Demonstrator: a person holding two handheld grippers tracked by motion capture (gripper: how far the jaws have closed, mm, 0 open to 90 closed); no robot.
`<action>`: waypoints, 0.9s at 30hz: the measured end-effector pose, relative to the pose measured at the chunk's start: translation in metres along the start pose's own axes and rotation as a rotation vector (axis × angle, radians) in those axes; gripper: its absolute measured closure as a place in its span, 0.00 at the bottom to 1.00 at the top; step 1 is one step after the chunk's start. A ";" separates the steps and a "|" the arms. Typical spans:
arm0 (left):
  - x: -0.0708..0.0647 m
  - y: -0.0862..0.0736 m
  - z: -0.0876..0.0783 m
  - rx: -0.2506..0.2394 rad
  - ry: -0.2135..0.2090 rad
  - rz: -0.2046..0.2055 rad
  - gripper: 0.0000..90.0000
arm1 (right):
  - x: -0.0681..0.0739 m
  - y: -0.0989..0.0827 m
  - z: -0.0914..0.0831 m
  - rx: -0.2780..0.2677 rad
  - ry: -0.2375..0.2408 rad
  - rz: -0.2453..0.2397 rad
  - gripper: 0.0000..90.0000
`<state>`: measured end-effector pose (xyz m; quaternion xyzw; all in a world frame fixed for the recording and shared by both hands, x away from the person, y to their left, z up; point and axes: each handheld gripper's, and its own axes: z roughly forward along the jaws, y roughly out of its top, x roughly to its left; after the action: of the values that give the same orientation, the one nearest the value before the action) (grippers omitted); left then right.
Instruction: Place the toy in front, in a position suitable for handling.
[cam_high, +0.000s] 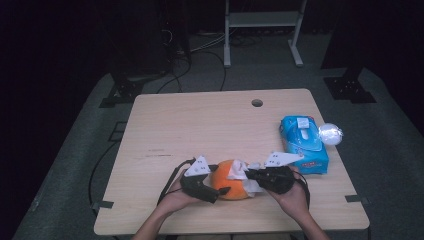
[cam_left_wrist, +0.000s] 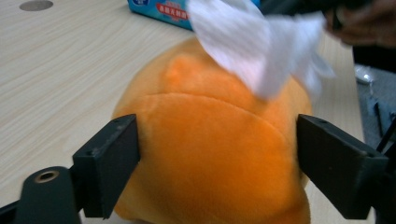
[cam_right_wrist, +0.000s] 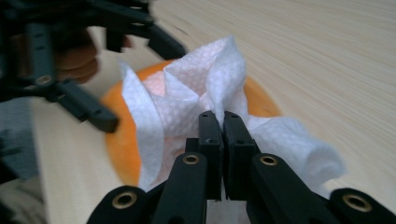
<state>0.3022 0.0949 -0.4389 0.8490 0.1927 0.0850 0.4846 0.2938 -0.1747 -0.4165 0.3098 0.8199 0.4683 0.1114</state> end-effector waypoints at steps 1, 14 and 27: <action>-0.002 0.001 0.002 0.002 0.002 0.007 0.17 | -0.001 0.001 -0.002 0.003 -0.023 0.006 0.96; -0.003 0.004 0.002 0.005 0.003 -0.014 0.12 | 0.005 0.006 -0.001 -0.003 0.004 -0.014 0.97; -0.010 0.001 0.006 0.044 -0.013 0.027 0.26 | 0.017 0.019 -0.003 0.001 0.002 -0.073 0.96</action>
<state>0.2956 0.0852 -0.4407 0.8625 0.1799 0.0816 0.4660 0.2872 -0.1593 -0.3975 0.2791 0.8310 0.4640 0.1274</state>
